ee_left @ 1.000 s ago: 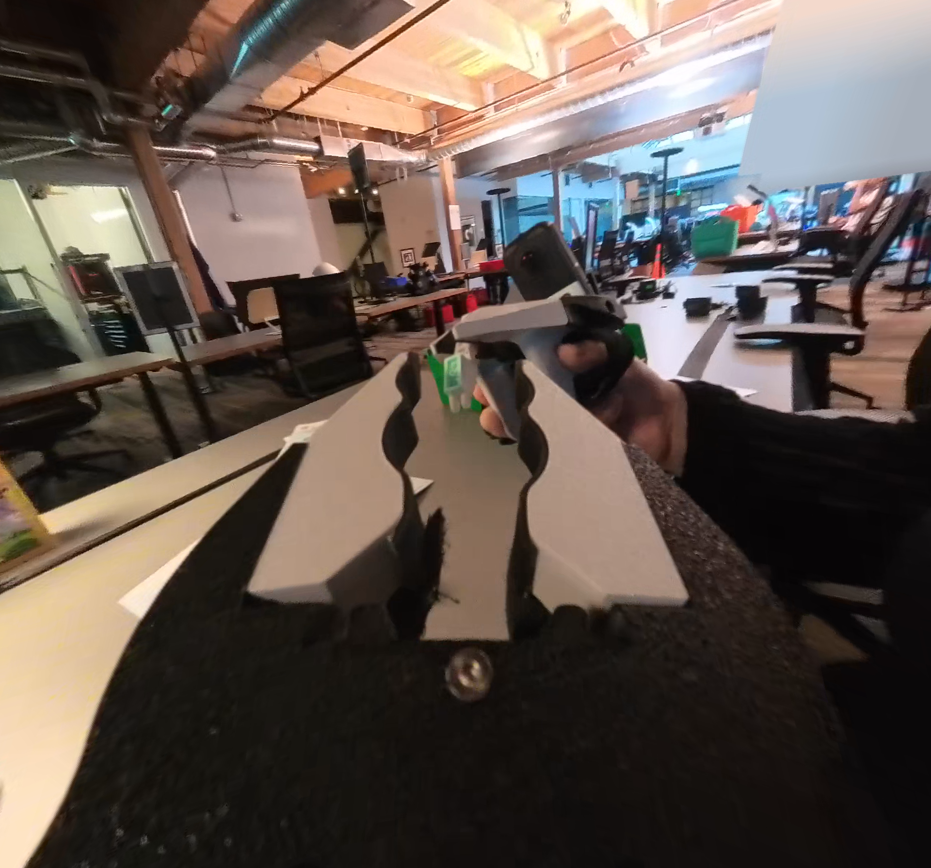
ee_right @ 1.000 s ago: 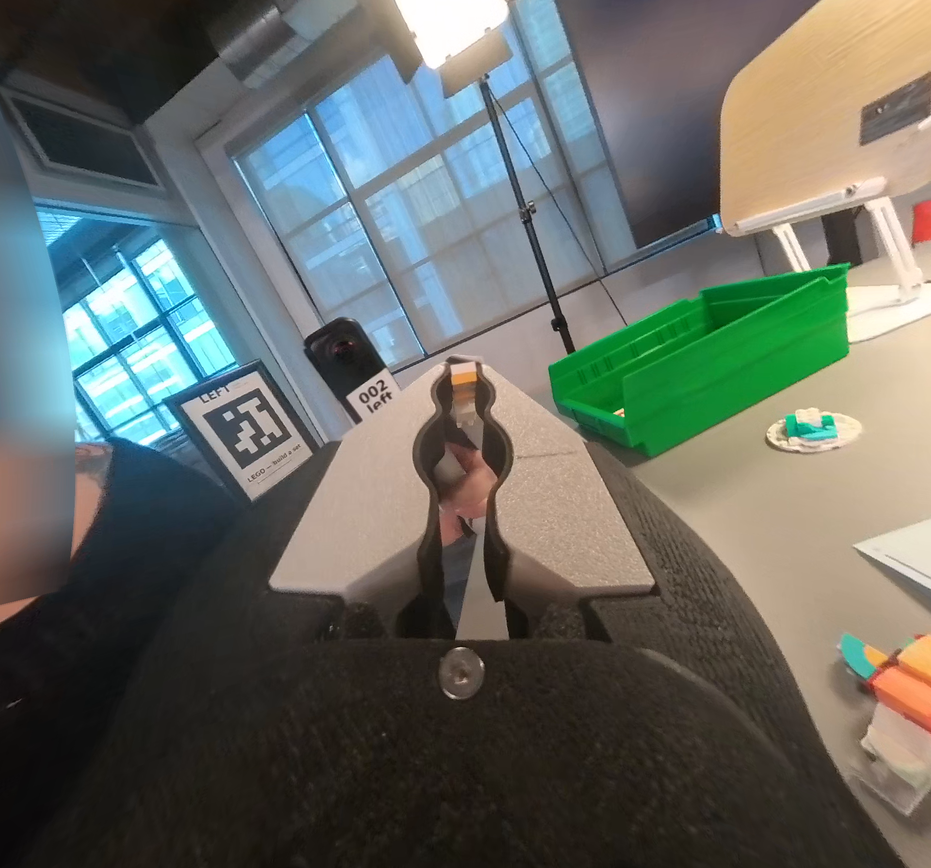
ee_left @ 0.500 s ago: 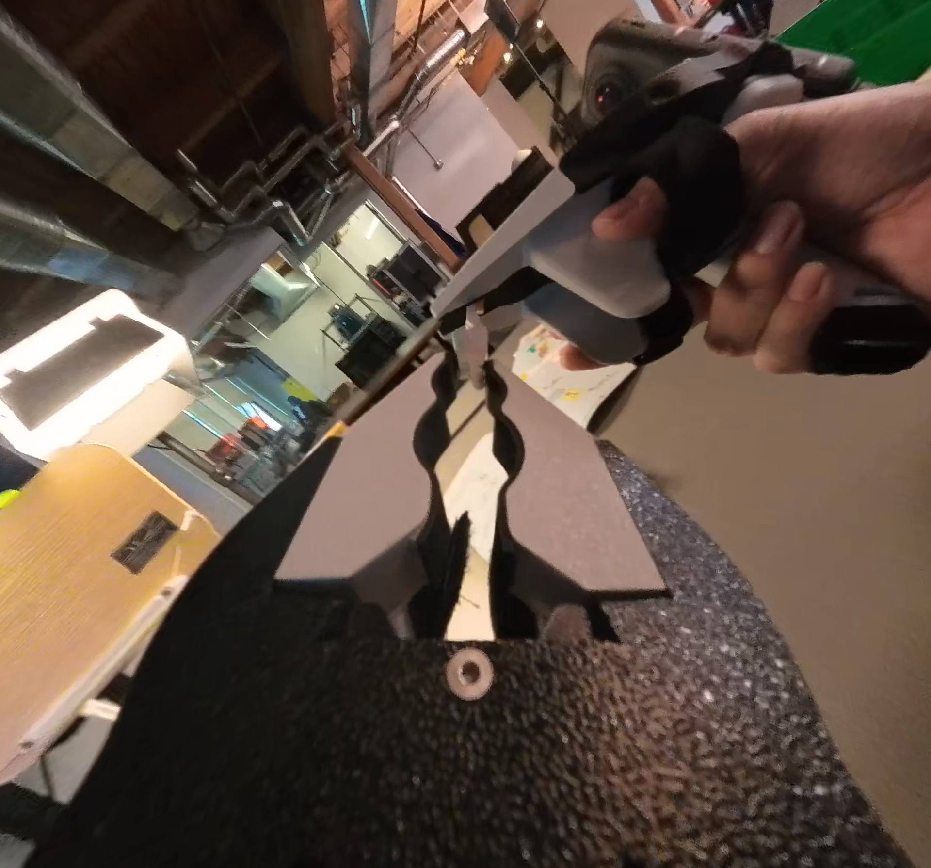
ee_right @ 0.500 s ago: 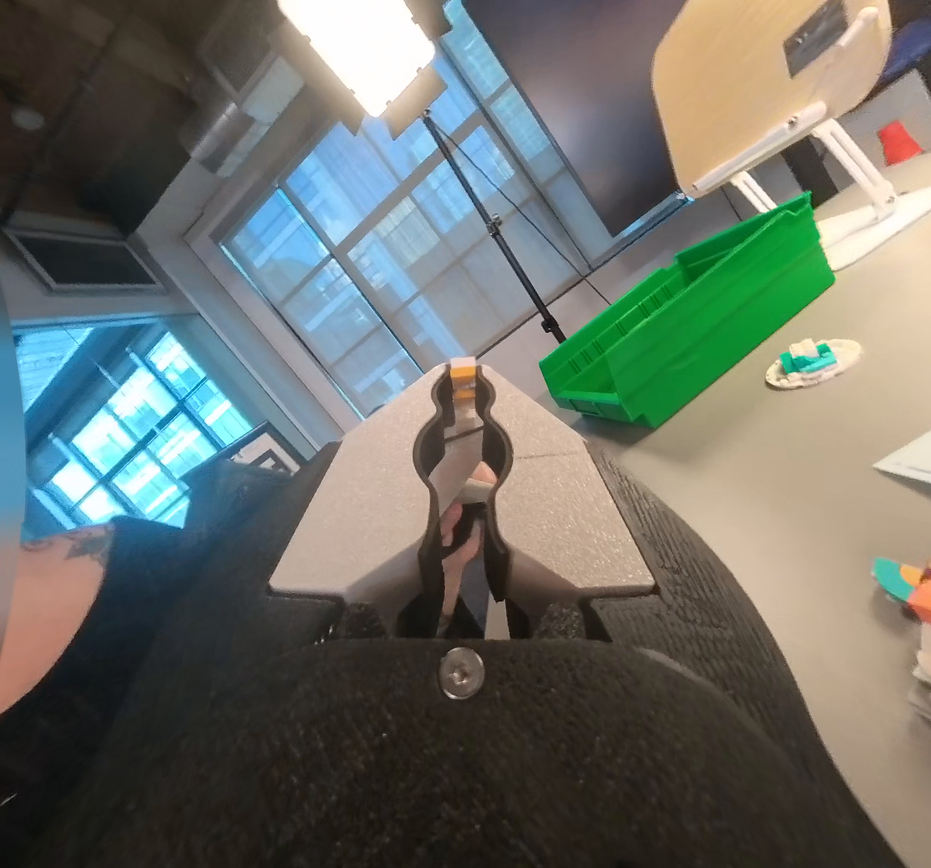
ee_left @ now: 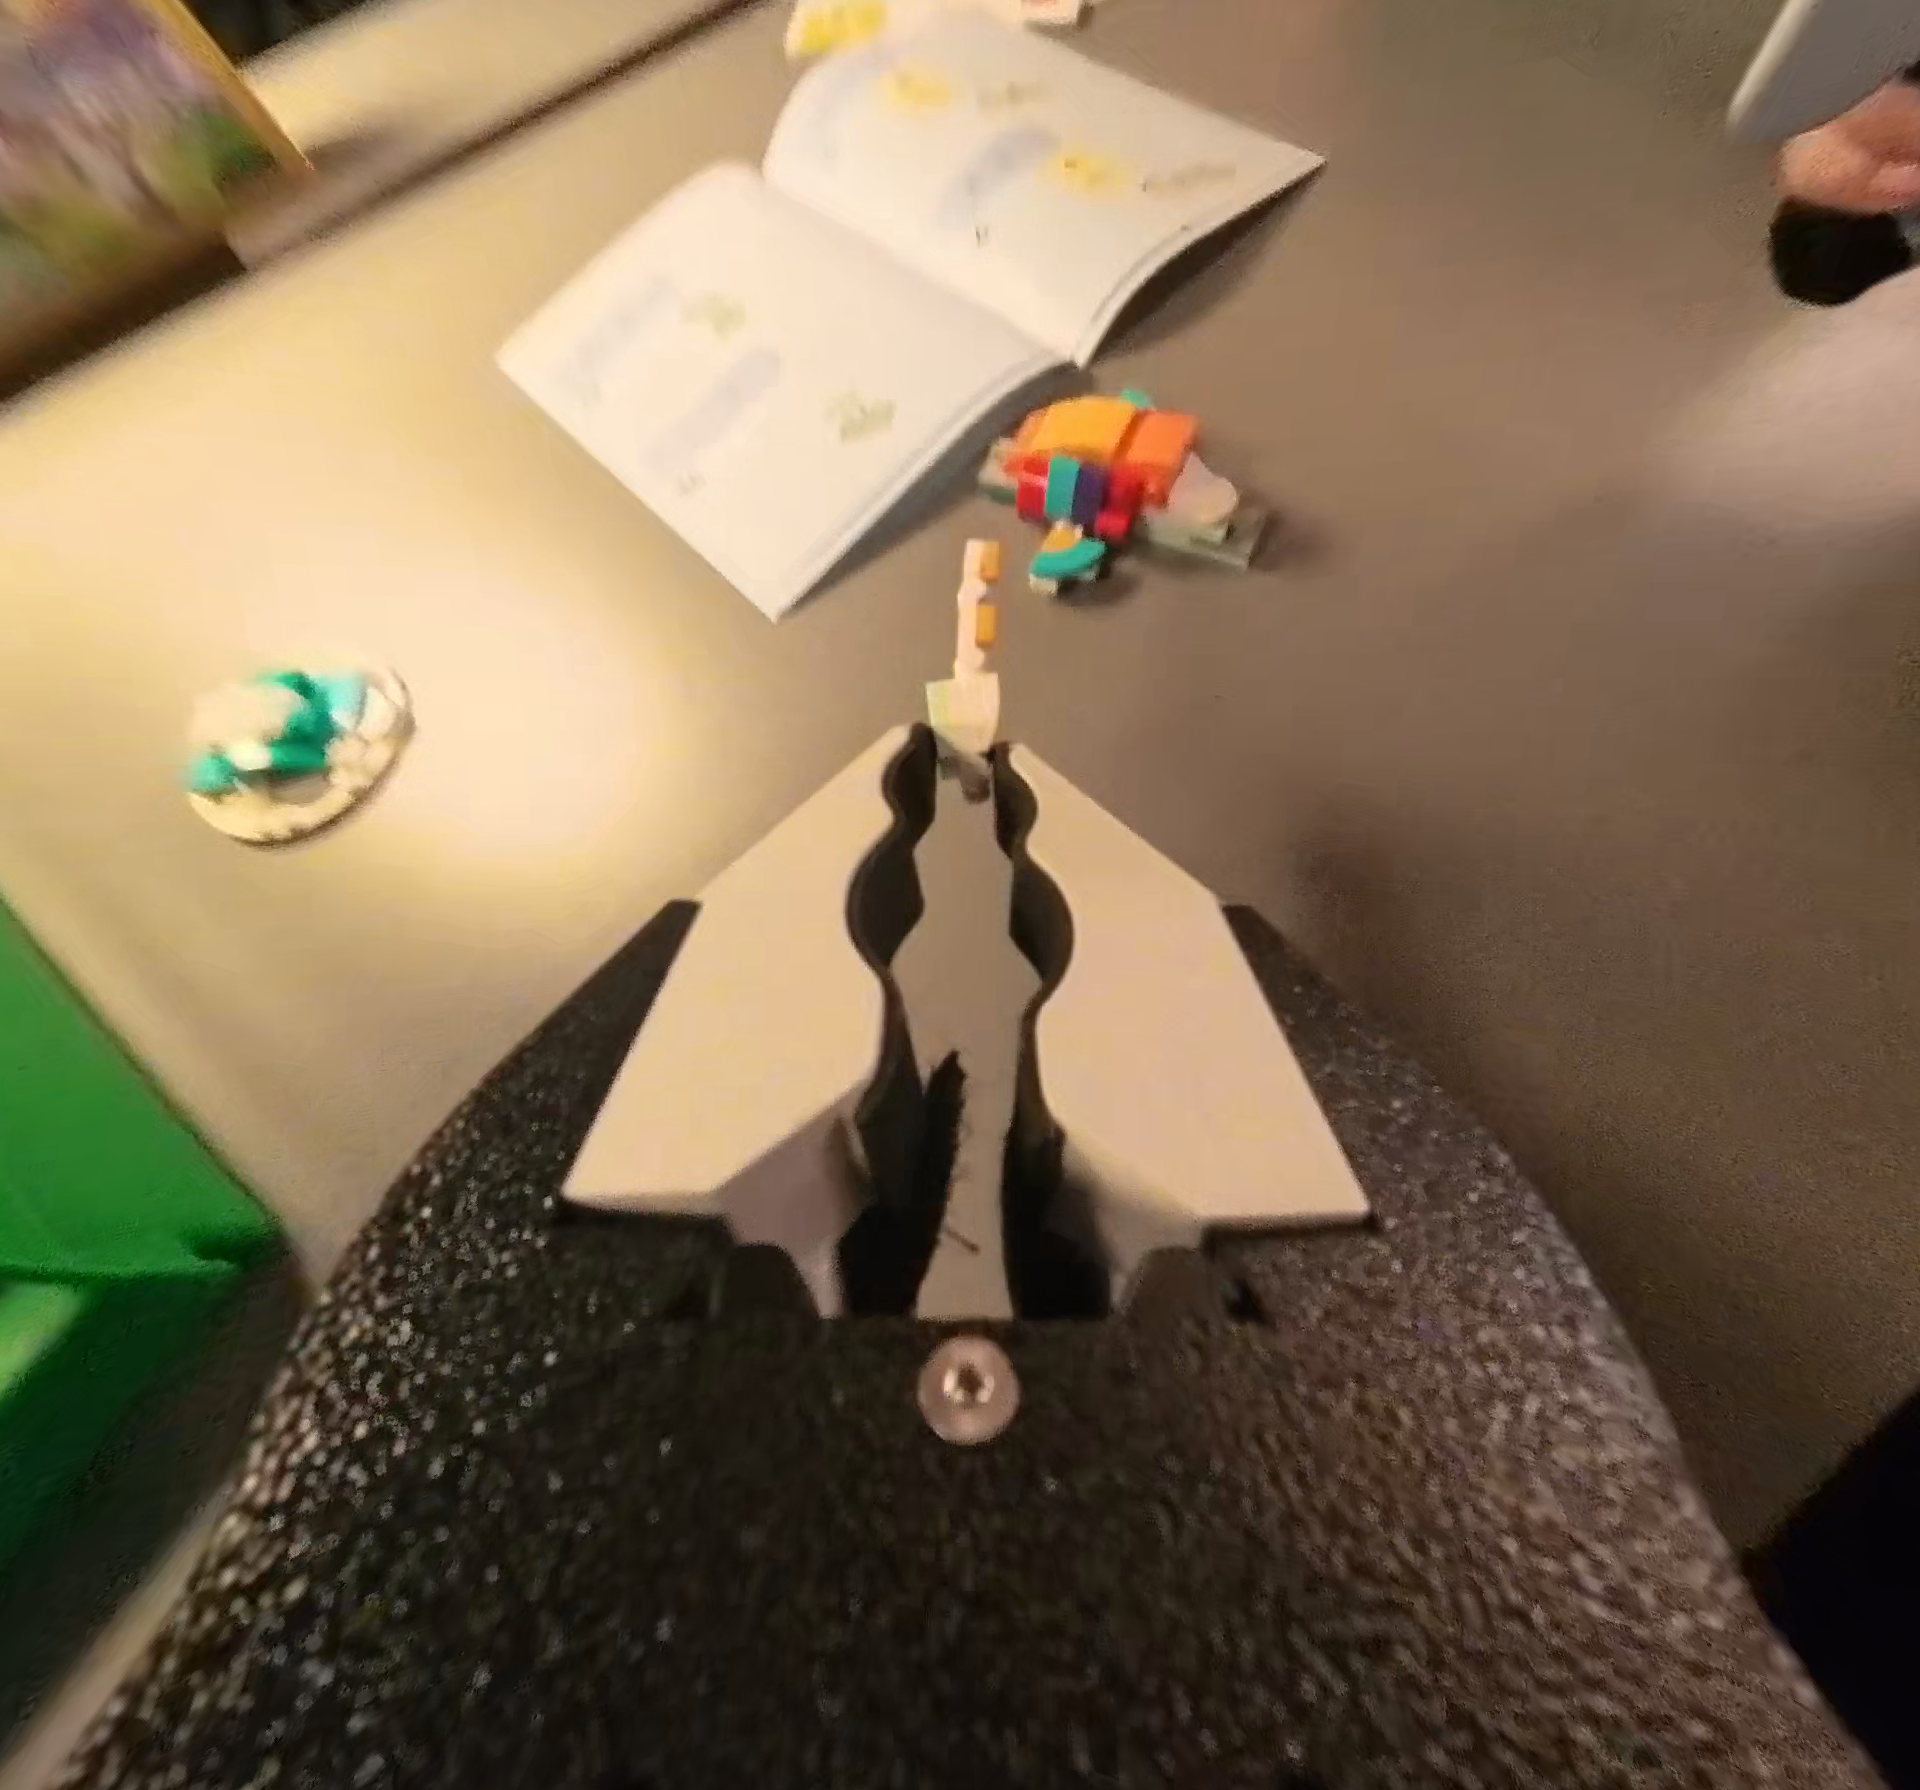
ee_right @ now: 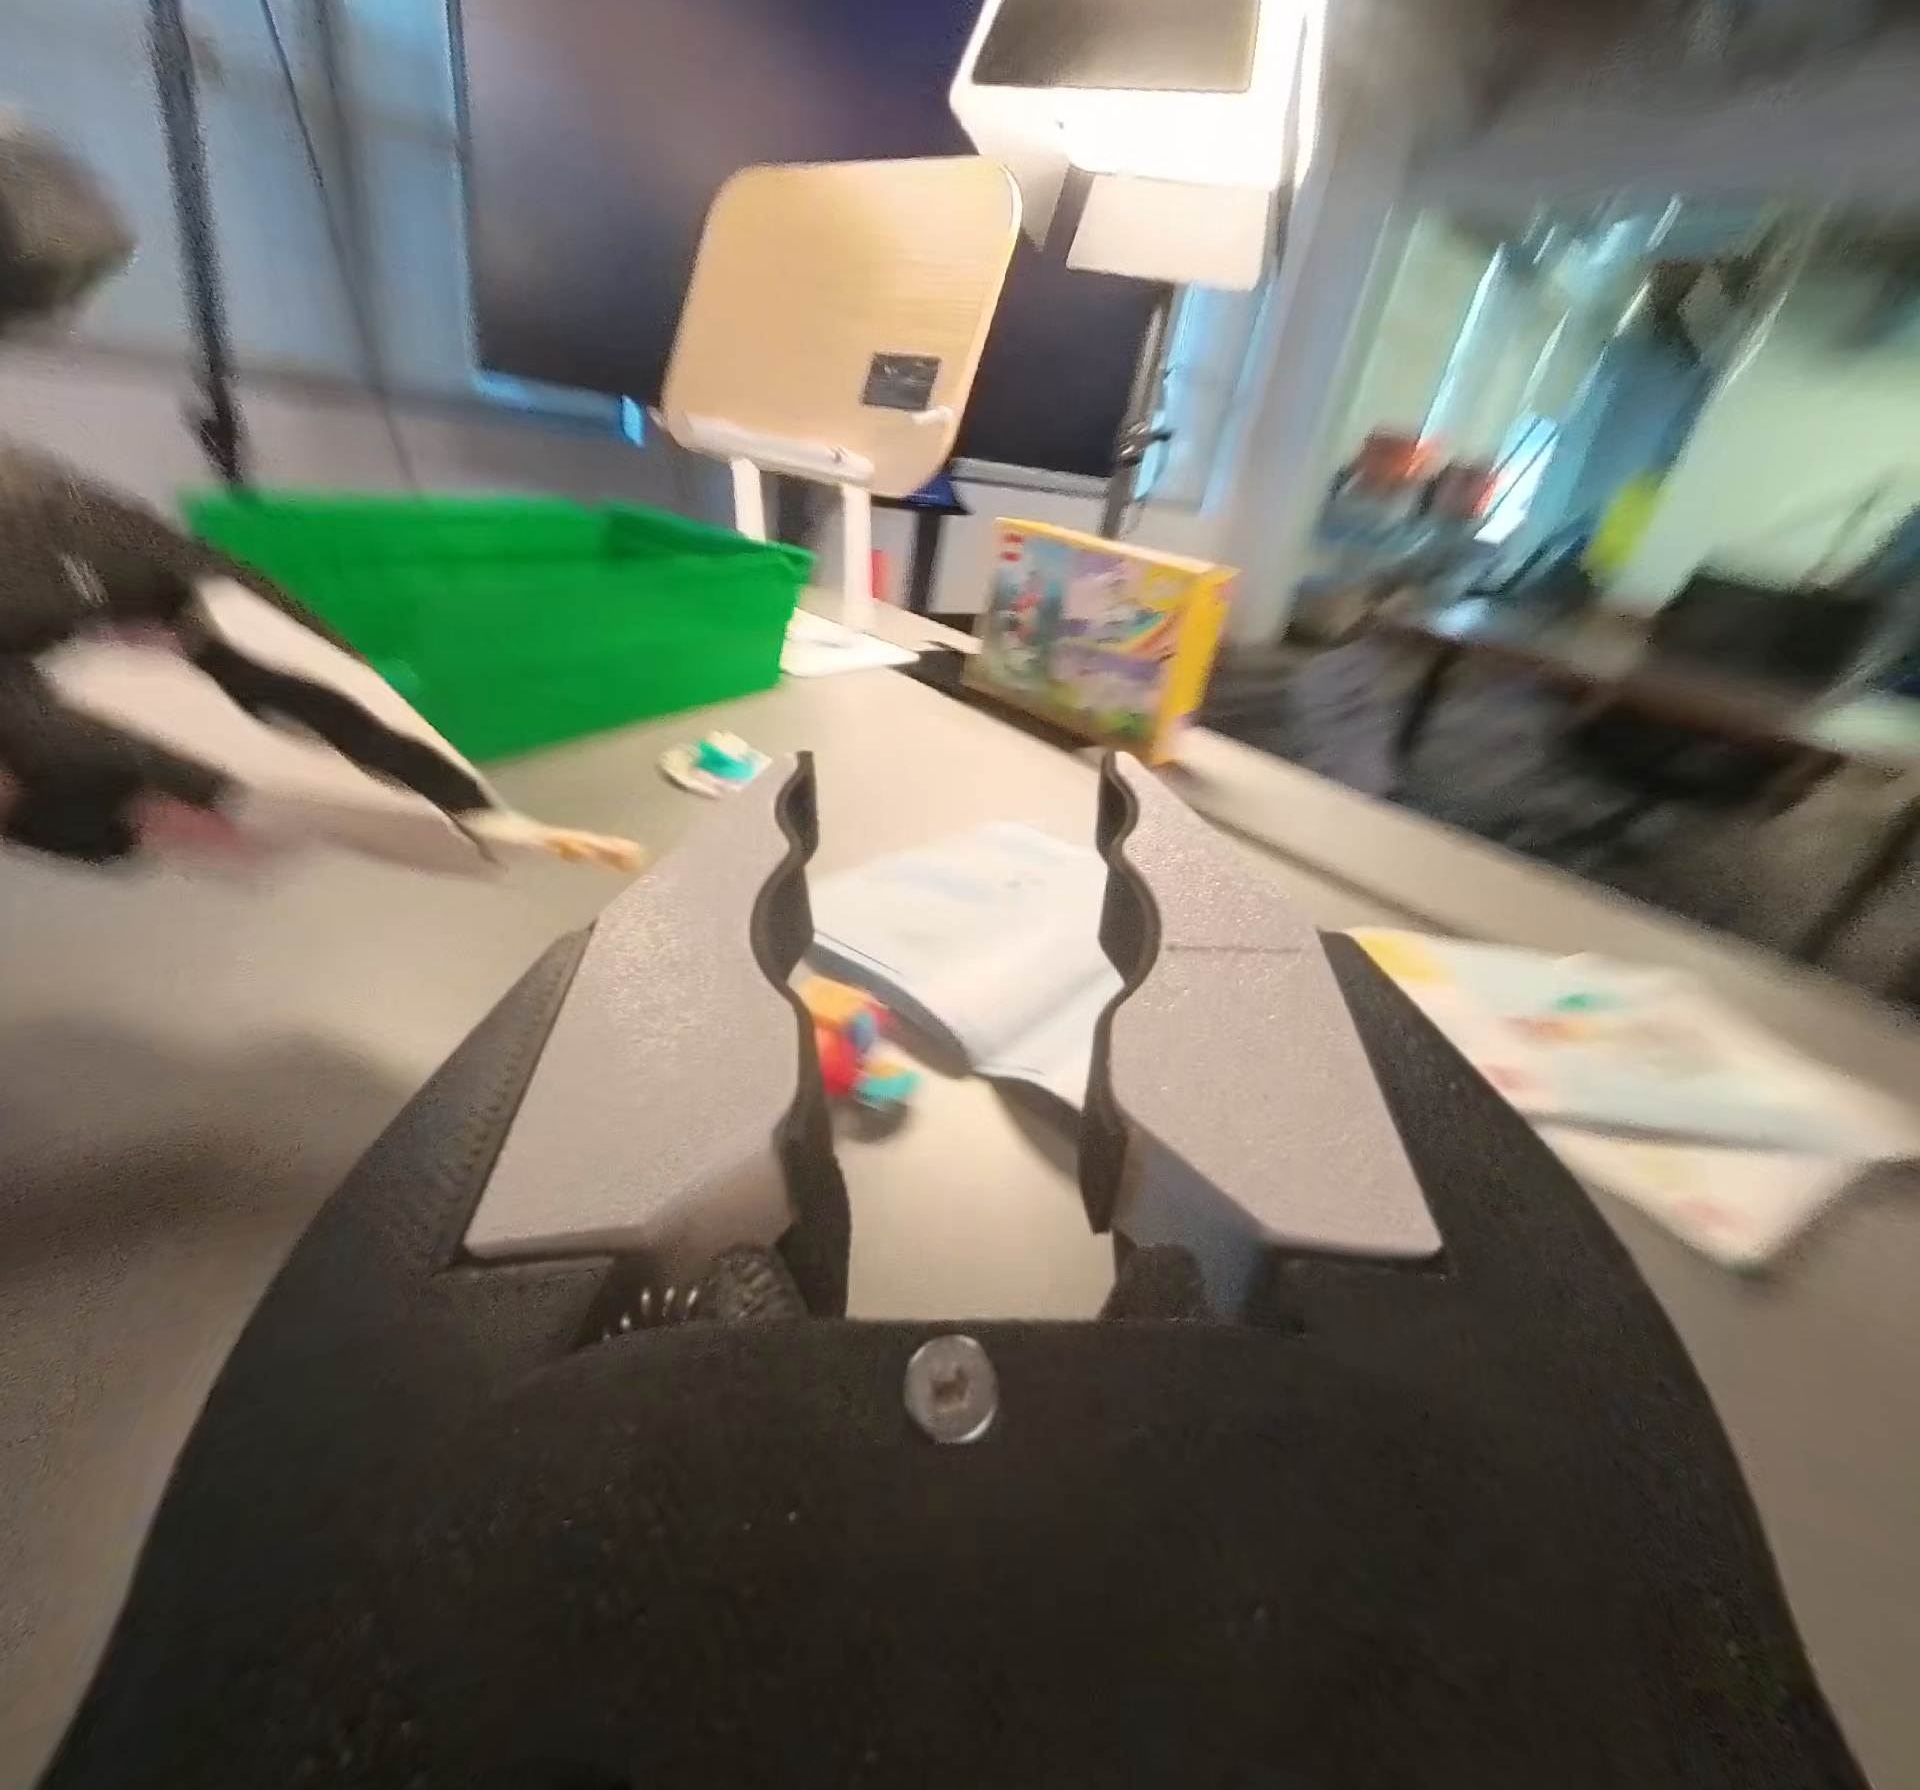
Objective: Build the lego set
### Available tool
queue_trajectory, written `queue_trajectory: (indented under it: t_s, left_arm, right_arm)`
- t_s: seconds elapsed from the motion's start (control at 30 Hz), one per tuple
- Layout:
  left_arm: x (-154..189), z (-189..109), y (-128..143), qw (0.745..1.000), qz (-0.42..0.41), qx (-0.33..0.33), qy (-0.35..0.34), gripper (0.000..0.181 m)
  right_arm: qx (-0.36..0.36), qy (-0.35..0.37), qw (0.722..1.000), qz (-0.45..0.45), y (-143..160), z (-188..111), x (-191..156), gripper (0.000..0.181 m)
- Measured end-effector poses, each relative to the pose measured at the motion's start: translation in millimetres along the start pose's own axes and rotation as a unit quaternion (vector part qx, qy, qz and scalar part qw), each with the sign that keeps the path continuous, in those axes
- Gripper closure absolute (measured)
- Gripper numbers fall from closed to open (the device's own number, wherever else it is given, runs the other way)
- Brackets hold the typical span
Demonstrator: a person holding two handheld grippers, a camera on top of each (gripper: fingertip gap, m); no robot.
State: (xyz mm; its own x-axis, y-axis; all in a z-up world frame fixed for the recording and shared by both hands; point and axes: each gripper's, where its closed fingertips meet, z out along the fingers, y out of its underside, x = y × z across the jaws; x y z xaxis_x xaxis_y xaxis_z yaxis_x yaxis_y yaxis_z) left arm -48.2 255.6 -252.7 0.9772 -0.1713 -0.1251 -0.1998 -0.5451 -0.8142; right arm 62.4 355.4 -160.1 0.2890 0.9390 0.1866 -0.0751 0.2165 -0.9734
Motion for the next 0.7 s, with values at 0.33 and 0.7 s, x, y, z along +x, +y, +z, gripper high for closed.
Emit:
queue_trajectory:
  t_s: [0.33,0.7]
  left_arm:
    - [-14.5,7.6,57.1,0.994,-0.083,-0.074,0.019,0.173]
    - [-21.8,7.1,58.4,0.992,-0.094,-0.076,-0.033,0.126]
  right_arm:
    - [-0.003,0.008,0.999,-0.049,22.1,-7.3,-4.0,0.141]
    - [-0.006,-0.033,0.996,-0.082,16.9,-8.8,-30.7,0.138]
